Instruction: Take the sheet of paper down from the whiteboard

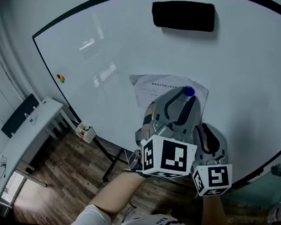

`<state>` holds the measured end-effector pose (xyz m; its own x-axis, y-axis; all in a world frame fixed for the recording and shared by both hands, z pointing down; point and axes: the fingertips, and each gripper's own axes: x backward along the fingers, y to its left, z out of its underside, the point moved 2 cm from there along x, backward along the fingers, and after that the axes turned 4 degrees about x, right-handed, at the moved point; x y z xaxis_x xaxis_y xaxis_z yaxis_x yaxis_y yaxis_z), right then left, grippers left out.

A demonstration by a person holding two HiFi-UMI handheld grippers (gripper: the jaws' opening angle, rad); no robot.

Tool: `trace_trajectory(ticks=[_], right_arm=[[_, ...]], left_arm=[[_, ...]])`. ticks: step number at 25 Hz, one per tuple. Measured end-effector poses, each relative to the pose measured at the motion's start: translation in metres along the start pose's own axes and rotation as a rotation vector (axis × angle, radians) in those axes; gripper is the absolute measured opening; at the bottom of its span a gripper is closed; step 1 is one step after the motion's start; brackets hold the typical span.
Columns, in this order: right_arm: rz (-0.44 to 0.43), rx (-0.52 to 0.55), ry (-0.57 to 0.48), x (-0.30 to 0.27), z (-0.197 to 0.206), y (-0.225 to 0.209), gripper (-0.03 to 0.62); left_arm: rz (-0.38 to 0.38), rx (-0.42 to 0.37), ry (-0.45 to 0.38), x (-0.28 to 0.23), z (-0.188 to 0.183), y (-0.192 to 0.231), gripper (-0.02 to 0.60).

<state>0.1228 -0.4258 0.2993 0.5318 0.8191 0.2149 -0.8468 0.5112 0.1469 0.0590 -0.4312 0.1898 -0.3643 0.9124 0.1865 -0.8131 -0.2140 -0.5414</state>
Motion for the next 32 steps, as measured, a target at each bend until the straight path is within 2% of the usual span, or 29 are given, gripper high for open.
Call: trace_trajectory(ticks=[4, 9, 18, 21, 23, 25, 32], right_arm=[[-0.009, -0.021, 0.006, -0.004, 0.005, 0.001, 0.08], [-0.018, -0.034, 0.016, -0.008, 0.009, 0.004, 0.087], [-0.017, -0.046, 0.025, -0.012, 0.009, 0.008, 0.086], [-0.023, -0.041, 0.034, -0.016, 0.01, 0.009, 0.083], [-0.027, -0.047, 0.029, -0.014, 0.011, 0.009, 0.038], [-0.032, -0.064, 0.019, -0.007, 0.015, 0.012, 0.021], [-0.053, -0.131, -0.008, -0.005, 0.007, 0.004, 0.015]], left_arm=[[-0.013, -0.018, 0.014, -0.006, 0.003, -0.001, 0.13], [0.008, -0.007, 0.028, -0.01, 0.006, -0.001, 0.13], [0.003, 0.023, -0.017, -0.008, 0.006, 0.002, 0.129], [0.005, 0.049, -0.033, -0.008, 0.006, 0.003, 0.13], [0.012, 0.07, -0.045, -0.006, 0.007, 0.002, 0.13], [0.021, 0.086, -0.059, 0.0, 0.009, -0.001, 0.13], [0.049, 0.187, -0.101, 0.006, 0.008, 0.007, 0.13]])
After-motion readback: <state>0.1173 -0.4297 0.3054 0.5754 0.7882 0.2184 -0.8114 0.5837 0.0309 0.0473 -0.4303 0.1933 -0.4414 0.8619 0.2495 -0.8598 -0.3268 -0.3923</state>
